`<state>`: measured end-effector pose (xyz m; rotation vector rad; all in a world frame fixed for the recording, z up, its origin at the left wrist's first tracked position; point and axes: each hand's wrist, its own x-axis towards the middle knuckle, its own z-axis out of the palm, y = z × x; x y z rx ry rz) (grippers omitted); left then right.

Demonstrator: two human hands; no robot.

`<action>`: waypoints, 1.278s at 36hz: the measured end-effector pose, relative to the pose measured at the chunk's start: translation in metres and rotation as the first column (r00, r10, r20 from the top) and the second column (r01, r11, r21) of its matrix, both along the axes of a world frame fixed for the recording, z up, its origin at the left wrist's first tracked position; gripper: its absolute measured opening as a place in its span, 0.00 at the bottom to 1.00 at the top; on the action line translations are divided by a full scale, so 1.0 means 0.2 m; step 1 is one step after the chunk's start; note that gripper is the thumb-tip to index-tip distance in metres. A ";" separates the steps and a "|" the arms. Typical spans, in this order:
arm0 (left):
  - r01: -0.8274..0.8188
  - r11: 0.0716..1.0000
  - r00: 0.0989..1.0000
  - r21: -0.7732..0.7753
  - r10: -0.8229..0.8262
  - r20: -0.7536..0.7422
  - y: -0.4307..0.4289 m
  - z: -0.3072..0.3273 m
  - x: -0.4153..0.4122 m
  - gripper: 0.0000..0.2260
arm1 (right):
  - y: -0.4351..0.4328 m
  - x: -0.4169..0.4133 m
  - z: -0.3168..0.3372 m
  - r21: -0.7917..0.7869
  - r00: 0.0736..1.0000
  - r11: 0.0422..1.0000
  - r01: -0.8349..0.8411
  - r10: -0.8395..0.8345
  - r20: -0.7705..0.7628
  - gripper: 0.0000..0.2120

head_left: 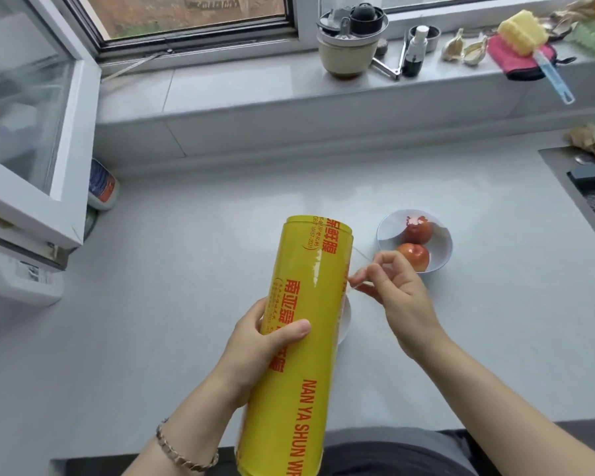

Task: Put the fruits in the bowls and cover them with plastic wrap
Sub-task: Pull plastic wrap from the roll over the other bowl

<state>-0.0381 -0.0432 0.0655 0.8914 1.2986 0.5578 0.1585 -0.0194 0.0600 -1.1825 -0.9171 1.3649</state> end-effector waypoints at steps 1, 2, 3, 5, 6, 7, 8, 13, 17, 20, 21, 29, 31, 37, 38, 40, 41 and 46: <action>0.006 1.000 1.000 -0.010 -0.006 0.006 -0.01 0.00 0.00 0.36 | 0.00 0.00 0.01 0.007 1.000 1.000 -0.002 0.003 -0.023 0.08; 0.010 1.000 1.000 -0.021 -0.010 0.014 -0.01 0.01 0.00 0.36 | 0.01 -0.01 0.01 0.017 1.000 1.000 -0.009 0.009 -0.027 0.08; 0.015 0.999 1.000 -0.032 -0.014 0.023 -0.02 0.01 0.00 0.36 | 0.01 -0.01 0.02 0.023 1.000 1.000 -0.019 0.019 -0.019 0.08; 0.022 0.999 0.999 -0.041 -0.021 0.034 -0.02 0.02 0.00 0.36 | 0.02 -0.01 0.02 0.015 0.999 0.999 -0.044 0.044 -0.010 0.09; 0.026 0.999 0.999 -0.038 -0.025 0.033 -0.01 0.03 0.00 0.36 | 0.03 -0.01 0.03 0.004 0.998 0.998 -0.057 0.057 -0.018 0.08; 0.029 0.999 0.999 -0.032 -0.028 0.029 -0.01 0.04 0.00 0.36 | 0.03 -0.01 0.03 -0.009 0.997 0.997 -0.073 0.073 -0.030 0.08; 0.026 0.999 0.999 -0.027 -0.026 0.026 0.00 0.04 0.00 0.36 | 0.04 -0.01 0.02 -0.021 0.994 0.995 -0.097 0.096 -0.049 0.07; -0.003 1.000 0.999 -0.031 0.004 0.036 0.03 0.07 0.02 0.36 | 0.05 0.01 0.03 0.002 0.982 0.983 -0.185 0.184 0.031 0.04; 0.019 0.991 0.995 -0.133 -0.006 0.101 0.04 0.08 0.02 0.40 | 0.04 0.04 0.03 0.043 0.956 0.963 -0.268 0.260 0.133 0.05; 0.042 0.970 0.983 -0.240 0.002 0.181 0.05 0.08 0.02 0.47 | 0.03 0.04 0.01 0.080 0.966 0.967 -0.244 0.234 0.114 0.04; 0.042 0.964 0.982 -0.263 0.009 0.190 0.06 0.08 0.01 0.48 | 0.02 0.04 0.00 0.082 0.967 0.967 -0.242 0.233 0.106 0.05; 0.005 0.985 0.999 -0.173 0.005 0.054 0.11 0.06 -0.01 0.39 | -0.01 -0.01 -0.02 0.066 0.967 0.965 -0.254 0.254 0.012 0.06; -0.026 0.990 1.000 -0.135 0.028 0.013 0.12 0.07 0.00 0.38 | -0.02 -0.02 -0.01 0.037 0.970 0.971 -0.238 0.239 -0.041 0.03; -0.072 0.997 0.985 -0.005 0.070 -0.156 0.13 0.07 0.00 0.35 | -0.01 -0.03 -0.01 0.009 0.986 0.987 -0.163 0.163 0.025 0.07; -0.081 0.996 0.978 0.021 0.084 -0.189 0.13 0.07 0.00 0.33 | -0.02 -0.03 0.00 0.003 0.985 0.986 -0.169 0.169 0.009 0.07; -0.093 0.993 0.961 0.072 0.108 -0.253 0.13 0.07 0.01 0.32 | -0.02 -0.04 0.01 -0.033 0.986 0.987 -0.159 0.157 -0.049 0.08; -0.092 0.992 0.954 0.091 0.113 -0.276 0.13 0.07 0.01 0.33 | -0.02 -0.05 0.00 -0.063 0.988 0.988 -0.137 0.132 -0.081 0.08; -0.109 0.985 0.935 0.132 0.146 -0.322 0.13 0.09 0.06 0.36 | -0.01 -0.11 0.00 -0.251 0.975 0.964 -0.086 0.030 -0.221 0.10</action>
